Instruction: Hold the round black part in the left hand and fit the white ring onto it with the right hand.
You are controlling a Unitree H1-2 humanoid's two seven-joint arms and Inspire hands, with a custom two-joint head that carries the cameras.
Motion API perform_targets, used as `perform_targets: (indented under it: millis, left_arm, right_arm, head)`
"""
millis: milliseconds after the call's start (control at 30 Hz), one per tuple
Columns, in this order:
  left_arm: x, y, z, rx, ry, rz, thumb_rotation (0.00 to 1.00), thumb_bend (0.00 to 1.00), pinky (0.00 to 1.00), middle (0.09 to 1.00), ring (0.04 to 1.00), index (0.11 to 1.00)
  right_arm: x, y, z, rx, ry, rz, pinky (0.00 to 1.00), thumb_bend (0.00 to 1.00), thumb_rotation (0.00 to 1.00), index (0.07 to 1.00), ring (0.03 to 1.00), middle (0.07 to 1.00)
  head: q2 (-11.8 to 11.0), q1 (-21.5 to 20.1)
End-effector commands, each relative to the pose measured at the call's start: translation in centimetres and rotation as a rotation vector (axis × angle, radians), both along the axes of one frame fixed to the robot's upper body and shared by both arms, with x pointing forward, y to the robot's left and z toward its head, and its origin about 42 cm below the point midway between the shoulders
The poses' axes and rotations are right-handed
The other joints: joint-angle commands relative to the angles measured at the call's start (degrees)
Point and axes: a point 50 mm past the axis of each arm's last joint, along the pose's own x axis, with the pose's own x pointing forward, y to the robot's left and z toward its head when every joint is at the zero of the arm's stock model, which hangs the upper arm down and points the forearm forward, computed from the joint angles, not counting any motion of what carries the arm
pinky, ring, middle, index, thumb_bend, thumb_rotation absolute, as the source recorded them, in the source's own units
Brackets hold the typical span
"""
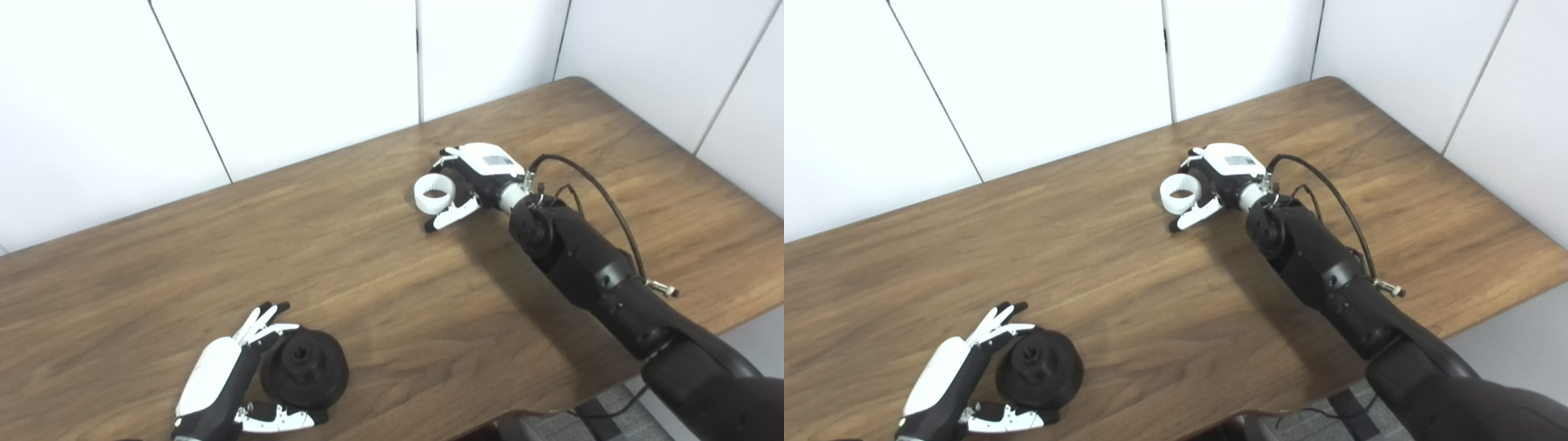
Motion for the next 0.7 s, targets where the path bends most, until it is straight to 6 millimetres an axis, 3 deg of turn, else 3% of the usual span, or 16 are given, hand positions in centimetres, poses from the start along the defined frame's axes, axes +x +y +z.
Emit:
perform_targets:
  millis: [0,333,367,433,667]
  left_arm:
    - [-0.1,0.6,0.3,0.019,0.0,-0.008,0.28,0.97,0.94,0.957,1.0,0.7]
    - [-0.1,0.6,0.5,0.02,-0.002,-0.008,0.29,0.96,0.94,0.961,1.0,0.703]
    - [-0.1,0.6,0.5,0.019,-0.004,-0.007,0.29,0.96,0.94,0.959,1.0,0.701]
    - [-0.1,0.6,0.4,0.02,-0.005,-0.006,0.29,0.96,0.93,0.957,1.0,0.699]
    - [-0.2,0.6,0.5,0.019,0.001,-0.006,0.28,0.96,0.94,0.959,1.0,0.701]
  right_arm:
    - [1.1,-0.4,2.4,-0.018,-0.094,-0.016,0.95,0.81,0.48,0.76,0.968,0.942]
    - [0.6,-0.3,1.8,0.031,-0.178,-0.015,0.94,0.73,0.34,0.618,0.928,0.893]
    - [0.5,-0.3,1.7,0.033,-0.187,-0.014,0.94,0.6,0.23,0.545,0.921,0.886]
    - [0.4,-0.3,1.5,0.038,-0.2,-0.011,0.94,0.54,0.18,0.506,0.916,0.877]
    - [0.3,-0.3,1.0,0.038,-0.254,0.0,0.93,0.52,0.15,0.485,0.888,0.833]
  head:
    - [0.07,-0.03]
    - [0.47,0.19]
    - [0.51,0.22]
    - [0.51,0.22]
    - [0.63,0.27]
